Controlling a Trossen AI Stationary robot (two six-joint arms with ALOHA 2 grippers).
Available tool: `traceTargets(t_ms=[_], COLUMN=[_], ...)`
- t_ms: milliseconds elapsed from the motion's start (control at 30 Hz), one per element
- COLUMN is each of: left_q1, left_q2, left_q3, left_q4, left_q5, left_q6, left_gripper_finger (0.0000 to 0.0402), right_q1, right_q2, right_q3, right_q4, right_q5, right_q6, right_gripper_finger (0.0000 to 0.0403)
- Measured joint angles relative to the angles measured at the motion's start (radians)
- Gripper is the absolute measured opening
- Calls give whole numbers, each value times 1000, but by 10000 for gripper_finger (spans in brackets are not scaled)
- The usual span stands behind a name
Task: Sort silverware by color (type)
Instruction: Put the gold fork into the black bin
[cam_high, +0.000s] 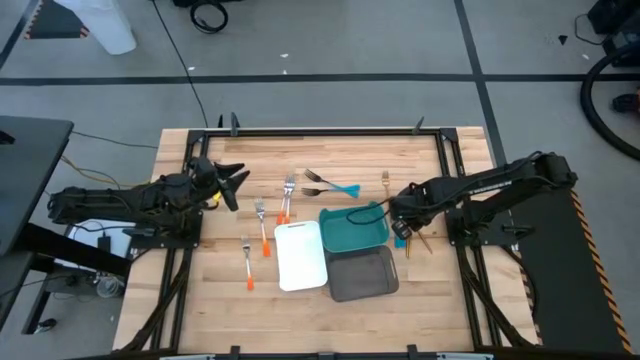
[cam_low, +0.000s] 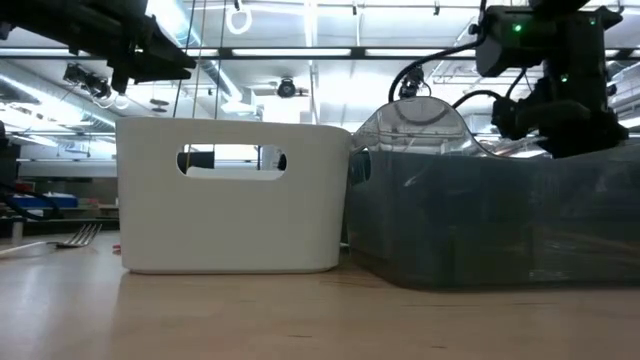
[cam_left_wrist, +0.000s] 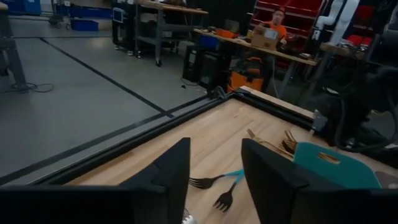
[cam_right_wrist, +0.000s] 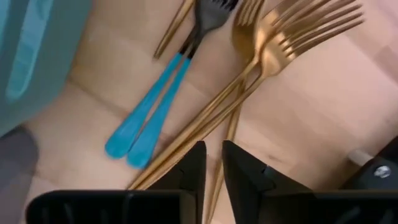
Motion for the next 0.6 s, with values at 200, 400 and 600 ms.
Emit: traceTargets(t_ms=[200,400,600], left_q1=[0,0,-1], left_q2=[0,0,0], left_q3=[0,0,0], left_q4=[0,-1,-2], left_q5=[0,0,0], left_q6=[-1,-1,1], left_gripper_finger=[163,161,161], right_q1=[-56,-87,-126], right_q2=[0,2,-46], right_q3=[0,-48,-154], right_q4=[2,47,201], right_q5=[25,39,-3], right_q6=[-6,-1,-4], right_gripper_finger=[73,70,70])
